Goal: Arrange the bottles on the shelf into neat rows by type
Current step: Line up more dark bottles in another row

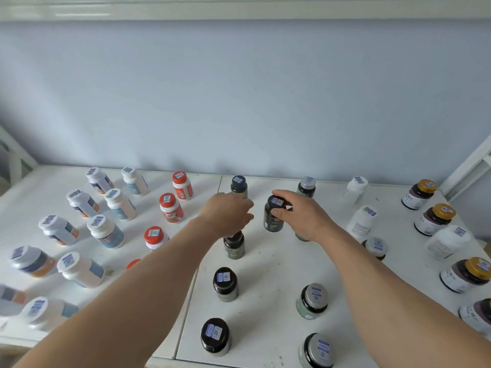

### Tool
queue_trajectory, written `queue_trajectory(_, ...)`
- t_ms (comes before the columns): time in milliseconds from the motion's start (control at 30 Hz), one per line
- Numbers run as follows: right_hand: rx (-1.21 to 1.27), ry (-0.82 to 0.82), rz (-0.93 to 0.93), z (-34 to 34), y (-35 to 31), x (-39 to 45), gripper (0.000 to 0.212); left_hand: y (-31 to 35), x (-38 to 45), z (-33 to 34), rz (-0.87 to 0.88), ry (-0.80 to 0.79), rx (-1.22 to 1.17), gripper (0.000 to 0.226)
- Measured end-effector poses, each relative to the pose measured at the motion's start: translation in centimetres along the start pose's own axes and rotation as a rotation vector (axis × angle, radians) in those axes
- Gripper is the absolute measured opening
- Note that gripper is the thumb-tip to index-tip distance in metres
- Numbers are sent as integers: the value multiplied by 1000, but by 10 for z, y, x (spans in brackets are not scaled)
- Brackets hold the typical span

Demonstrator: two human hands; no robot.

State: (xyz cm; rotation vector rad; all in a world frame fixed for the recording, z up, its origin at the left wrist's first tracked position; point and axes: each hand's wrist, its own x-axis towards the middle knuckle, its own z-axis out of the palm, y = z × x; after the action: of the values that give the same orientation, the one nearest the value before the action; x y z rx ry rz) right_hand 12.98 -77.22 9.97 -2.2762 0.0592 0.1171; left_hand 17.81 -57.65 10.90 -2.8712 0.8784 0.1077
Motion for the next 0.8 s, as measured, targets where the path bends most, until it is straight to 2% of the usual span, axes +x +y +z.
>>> queue_trajectory(367,-43,-10,33,54,-32,54,47,-68,16,16,60,6,-49,37)
queue_trajectory(800,6,-71,112,92,-25,78,50,-93,24,32,84,-55,-67,41)
